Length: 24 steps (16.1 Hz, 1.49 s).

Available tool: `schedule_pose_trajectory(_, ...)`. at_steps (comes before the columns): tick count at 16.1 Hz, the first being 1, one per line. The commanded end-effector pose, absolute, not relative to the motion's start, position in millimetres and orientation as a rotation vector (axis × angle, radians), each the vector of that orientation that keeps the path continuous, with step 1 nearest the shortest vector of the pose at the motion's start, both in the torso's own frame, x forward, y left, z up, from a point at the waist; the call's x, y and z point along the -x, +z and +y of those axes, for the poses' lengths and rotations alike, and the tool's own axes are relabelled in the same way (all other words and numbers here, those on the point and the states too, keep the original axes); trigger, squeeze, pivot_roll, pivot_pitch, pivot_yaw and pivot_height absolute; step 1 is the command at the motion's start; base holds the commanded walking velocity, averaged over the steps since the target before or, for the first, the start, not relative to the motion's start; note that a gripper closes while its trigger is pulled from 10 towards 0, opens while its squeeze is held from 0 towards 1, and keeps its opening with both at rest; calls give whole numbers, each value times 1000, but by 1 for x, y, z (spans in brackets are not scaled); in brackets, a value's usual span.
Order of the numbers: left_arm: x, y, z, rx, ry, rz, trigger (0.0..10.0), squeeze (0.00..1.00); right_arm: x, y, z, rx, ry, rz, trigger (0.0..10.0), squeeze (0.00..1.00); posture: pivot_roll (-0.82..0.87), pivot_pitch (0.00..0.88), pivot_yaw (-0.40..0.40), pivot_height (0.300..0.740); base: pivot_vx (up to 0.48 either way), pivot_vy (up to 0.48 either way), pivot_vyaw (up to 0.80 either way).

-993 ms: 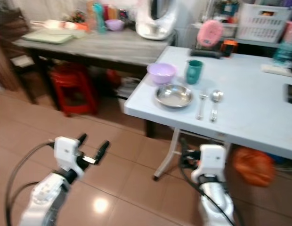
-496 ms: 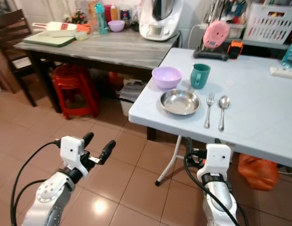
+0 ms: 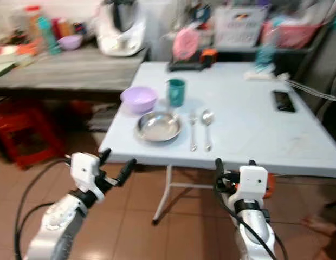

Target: Setting the table

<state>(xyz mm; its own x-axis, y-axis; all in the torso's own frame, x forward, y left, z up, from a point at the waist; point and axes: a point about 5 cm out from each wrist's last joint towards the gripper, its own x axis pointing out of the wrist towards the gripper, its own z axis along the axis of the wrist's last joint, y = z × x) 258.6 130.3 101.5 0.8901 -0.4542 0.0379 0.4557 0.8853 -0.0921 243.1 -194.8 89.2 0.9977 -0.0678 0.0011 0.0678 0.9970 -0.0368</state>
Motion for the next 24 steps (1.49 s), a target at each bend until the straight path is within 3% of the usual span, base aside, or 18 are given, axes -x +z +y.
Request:
schedule_pose_trajectory(1, -258, 100, 137, 93, -451, 3, 10000, 0, -246, 96, -184, 23, -35, -23, 10000, 0, 29, 0, 9, 740, 281, 0, 0)
schedule_pose_trajectory(9, -263, 109, 148, 49, -325, -34, 10000, 0, -249, 118, -173, 38, 24, -96, 10000, 0, 25, 0, 9, 740, 101, 0, 177)
schedule_pose_trajectory(15, -259, 106, 143, 61, -353, -18, 10000, 0, -247, 115, -174, 34, 12, -80, 10000, 0, 23, 0, 8, 740, 0, 0, 197)
schedule_pose_trajectory(24, -258, 104, 139, 71, -376, -10, 10000, 0, -248, 114, -174, 37, 11, -72, 10000, 0, 24, 0, 6, 740, 305, 0, 0)
